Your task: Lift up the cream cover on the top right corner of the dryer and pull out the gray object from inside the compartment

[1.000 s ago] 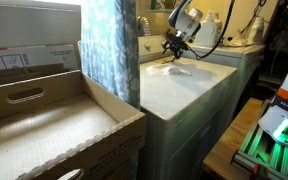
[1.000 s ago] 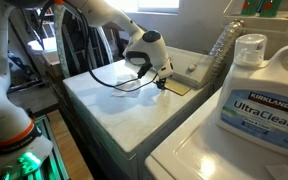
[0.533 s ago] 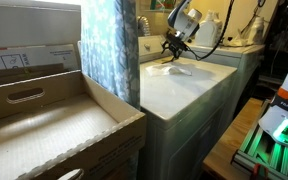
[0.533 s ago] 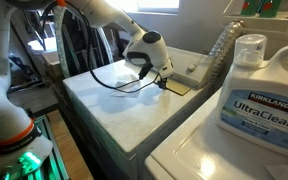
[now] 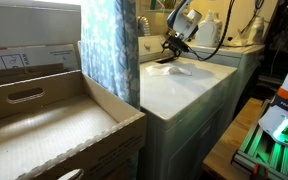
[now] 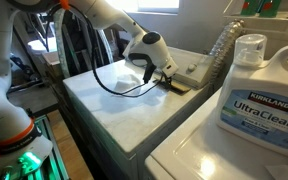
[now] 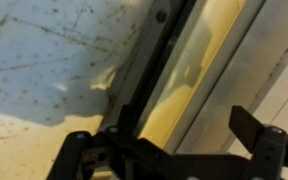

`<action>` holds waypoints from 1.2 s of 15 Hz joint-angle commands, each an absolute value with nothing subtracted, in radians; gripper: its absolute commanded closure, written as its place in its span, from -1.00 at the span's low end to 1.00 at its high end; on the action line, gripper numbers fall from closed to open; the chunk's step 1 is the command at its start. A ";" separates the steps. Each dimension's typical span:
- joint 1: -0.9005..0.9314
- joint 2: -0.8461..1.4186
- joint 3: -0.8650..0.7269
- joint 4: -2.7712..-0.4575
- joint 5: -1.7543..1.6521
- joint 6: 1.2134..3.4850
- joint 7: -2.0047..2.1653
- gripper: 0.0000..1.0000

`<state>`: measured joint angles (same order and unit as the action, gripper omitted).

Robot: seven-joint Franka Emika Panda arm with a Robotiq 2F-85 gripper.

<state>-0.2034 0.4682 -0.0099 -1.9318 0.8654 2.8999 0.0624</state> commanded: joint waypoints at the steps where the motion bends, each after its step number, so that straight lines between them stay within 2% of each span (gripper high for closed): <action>1: -0.236 0.474 0.018 -1.917 0.843 2.909 -0.120 -1.00; 12: -0.311 0.467 0.084 -1.883 0.850 2.820 -0.681 -1.00; 18: -0.387 0.477 0.131 -1.808 0.895 2.673 -0.863 -1.00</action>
<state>-0.3335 0.4674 0.0991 -1.8472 0.8647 2.7563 -0.7755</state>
